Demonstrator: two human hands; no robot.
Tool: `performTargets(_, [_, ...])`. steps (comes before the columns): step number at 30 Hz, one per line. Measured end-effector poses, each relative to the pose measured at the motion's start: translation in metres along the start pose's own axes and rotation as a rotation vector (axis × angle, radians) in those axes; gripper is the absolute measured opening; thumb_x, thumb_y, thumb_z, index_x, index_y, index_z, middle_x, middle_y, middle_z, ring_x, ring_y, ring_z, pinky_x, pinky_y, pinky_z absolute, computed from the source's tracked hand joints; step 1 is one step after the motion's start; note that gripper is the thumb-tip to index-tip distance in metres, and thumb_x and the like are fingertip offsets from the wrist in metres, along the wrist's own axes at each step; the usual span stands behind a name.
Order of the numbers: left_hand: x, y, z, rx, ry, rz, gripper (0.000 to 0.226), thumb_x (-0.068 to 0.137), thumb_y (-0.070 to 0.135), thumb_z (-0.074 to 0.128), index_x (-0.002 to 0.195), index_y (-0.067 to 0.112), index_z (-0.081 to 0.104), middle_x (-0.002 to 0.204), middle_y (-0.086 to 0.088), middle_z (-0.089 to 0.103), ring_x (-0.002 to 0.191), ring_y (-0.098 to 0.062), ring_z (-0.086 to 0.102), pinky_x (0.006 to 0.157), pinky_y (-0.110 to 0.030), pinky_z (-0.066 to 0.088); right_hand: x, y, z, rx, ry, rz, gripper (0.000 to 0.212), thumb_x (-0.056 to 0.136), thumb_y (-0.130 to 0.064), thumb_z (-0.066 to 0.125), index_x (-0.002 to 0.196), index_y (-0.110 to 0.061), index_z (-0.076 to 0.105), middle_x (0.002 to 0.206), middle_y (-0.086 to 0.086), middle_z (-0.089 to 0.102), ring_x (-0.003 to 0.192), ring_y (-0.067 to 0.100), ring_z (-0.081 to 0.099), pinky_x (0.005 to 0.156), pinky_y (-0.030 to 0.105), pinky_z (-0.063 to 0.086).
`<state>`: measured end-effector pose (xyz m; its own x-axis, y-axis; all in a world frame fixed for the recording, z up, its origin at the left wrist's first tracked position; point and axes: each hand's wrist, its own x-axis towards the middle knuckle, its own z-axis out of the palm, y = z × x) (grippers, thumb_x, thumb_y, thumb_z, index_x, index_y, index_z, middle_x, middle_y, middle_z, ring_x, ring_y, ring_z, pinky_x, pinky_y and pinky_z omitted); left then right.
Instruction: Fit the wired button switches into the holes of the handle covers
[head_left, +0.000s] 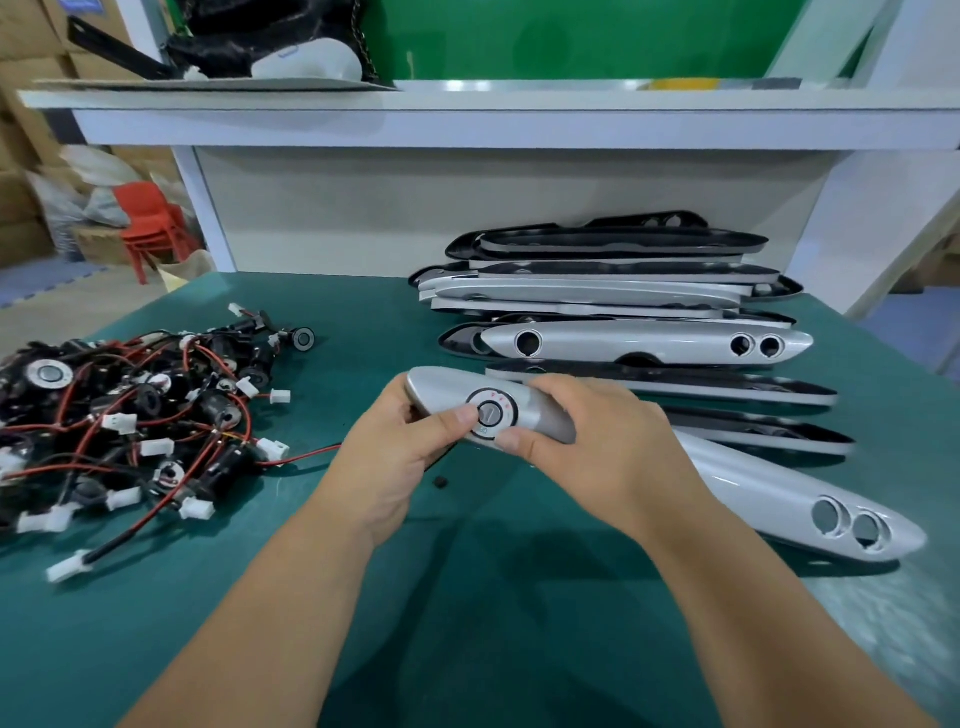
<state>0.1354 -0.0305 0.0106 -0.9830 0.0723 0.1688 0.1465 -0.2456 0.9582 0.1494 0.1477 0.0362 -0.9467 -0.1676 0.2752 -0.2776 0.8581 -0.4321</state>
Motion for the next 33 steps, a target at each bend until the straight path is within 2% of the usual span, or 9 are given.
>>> performTargets(2, [0.001,0.000,-0.003,-0.005,-0.030,-0.034,0.041,0.065,0.015,0.069,0.104,0.009,0.059,0.093,-0.001,0.073,0.082,-0.010,0.068,0.068,-0.018,0.052,0.000,0.001,0.000,-0.007,-0.030,0.008,0.050,0.075,-0.071,0.043,0.115,-0.042,0.050,0.103,-0.019,0.055,0.107,0.011,0.045,0.092,0.032,0.031])
performTargets(4, [0.001,0.000,-0.006,0.036,-0.045,-0.038,0.041,0.063,0.012,0.075,0.101,0.010,0.060,0.093,-0.001,0.074,0.083,-0.011,0.069,0.070,-0.019,0.053,0.001,0.002,0.003,-0.017,-0.041,0.033,0.057,0.074,-0.075,0.037,0.118,-0.042,0.048,0.111,-0.019,0.054,0.114,0.011,0.043,0.094,0.032,0.026])
performTargets(7, [0.001,0.000,-0.007,0.138,-0.043,-0.031,0.039,0.067,0.011,0.075,0.103,0.010,0.062,0.103,-0.006,0.073,0.099,-0.021,0.068,0.089,-0.033,0.052,0.004,0.002,0.007,-0.070,-0.029,0.095,0.070,0.067,-0.082,0.025,0.120,-0.041,0.049,0.118,-0.017,0.052,0.119,0.011,0.040,0.090,0.033,0.022])
performTargets(10, [-0.002,0.000,-0.003,0.203,-0.037,-0.023,0.042,0.071,0.018,0.073,0.109,0.007,0.061,0.108,-0.006,0.072,0.106,-0.024,0.066,0.096,-0.039,0.049,0.006,0.003,0.008,-0.116,-0.023,0.119,0.063,0.064,-0.082,0.022,0.102,-0.039,0.048,0.103,-0.016,0.050,0.105,0.012,0.041,0.084,0.033,0.023])
performTargets(15, [-0.002,0.000,-0.001,0.282,-0.044,0.003,0.020,0.085,0.007,0.066,0.103,0.013,0.064,0.103,-0.001,0.074,0.098,-0.016,0.068,0.082,-0.024,0.051,0.008,0.005,0.011,-0.120,0.017,0.121,0.059,0.065,-0.083,0.023,0.096,-0.039,0.047,0.093,-0.016,0.047,0.093,0.011,0.037,0.079,0.033,0.021])
performTargets(20, [-0.001,-0.001,-0.001,0.336,-0.026,0.010,0.023,0.085,0.010,0.067,0.108,0.010,0.064,0.103,0.001,0.074,0.099,-0.017,0.068,0.085,-0.029,0.050,0.007,0.004,0.014,-0.145,0.025,0.122,0.054,0.072,-0.079,0.024,0.097,-0.037,0.047,0.090,-0.014,0.046,0.092,0.013,0.039,0.078,0.034,0.021])
performTargets(23, [-0.002,-0.003,0.000,0.338,-0.017,0.005,0.020,0.086,0.011,0.067,0.105,0.011,0.065,0.091,0.007,0.075,0.085,-0.008,0.069,0.078,-0.022,0.052,0.007,0.004,0.015,-0.157,0.044,0.115,0.047,0.075,-0.075,0.024,0.090,-0.036,0.044,0.085,-0.014,0.044,0.089,0.014,0.038,0.077,0.034,0.021])
performTargets(27, [-0.002,-0.003,0.001,0.340,-0.022,-0.026,0.023,0.087,0.010,0.066,0.110,0.009,0.065,0.106,-0.003,0.073,0.105,-0.024,0.066,0.098,-0.046,0.048,0.007,0.007,0.016,-0.176,0.030,0.114,0.052,0.078,-0.075,0.025,0.102,-0.035,0.049,0.090,-0.013,0.046,0.091,0.014,0.038,0.078,0.034,0.020])
performTargets(33, [-0.002,-0.004,0.003,0.289,-0.009,-0.067,0.029,0.082,0.015,0.072,0.109,0.008,0.064,0.106,-0.007,0.073,0.105,-0.030,0.066,0.100,-0.053,0.045,0.006,0.008,0.015,-0.178,0.011,0.099,0.068,0.062,-0.086,0.025,0.102,-0.036,0.048,0.090,-0.016,0.045,0.095,0.014,0.042,0.079,0.034,0.022])
